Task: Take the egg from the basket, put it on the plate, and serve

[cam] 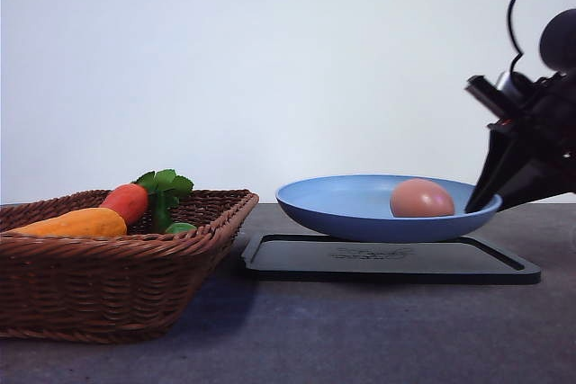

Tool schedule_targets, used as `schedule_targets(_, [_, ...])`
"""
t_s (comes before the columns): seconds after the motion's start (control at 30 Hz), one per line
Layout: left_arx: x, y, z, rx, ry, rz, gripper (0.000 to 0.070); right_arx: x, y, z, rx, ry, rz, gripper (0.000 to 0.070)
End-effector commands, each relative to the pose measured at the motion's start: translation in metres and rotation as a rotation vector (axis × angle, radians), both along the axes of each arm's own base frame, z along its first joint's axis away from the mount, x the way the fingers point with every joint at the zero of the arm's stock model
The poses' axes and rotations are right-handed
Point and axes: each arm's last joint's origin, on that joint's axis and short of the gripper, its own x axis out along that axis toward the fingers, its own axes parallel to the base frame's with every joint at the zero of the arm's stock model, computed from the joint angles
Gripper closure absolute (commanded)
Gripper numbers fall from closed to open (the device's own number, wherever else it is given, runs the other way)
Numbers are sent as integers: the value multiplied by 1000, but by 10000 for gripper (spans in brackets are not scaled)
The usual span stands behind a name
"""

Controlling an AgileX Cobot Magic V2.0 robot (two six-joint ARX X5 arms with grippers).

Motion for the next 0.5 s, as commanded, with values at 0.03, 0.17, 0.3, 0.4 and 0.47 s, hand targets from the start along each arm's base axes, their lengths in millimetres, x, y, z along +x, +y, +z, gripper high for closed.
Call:
schedule_targets(0.03, [-2,1,6,-26,-9,5,274,15,2,-5,-2,14,-3,700])
schedule_targets(0.17, [-2,1,6,-34,-1,11,274,29,2,-15,-15,53,-8,700])
schedule_targets(0.3, [-2,1,6,-37,1,13,274,34,2,-25,-74,61,-28,700])
schedule_targets(0.4, [-2,1,6,-42,6,17,274,34,2,-28,-127,61,-43,624])
schedule_targets(0.47, [-2,1,6,-44,9,19,274,35,2,-28,-132,55,-44,516])
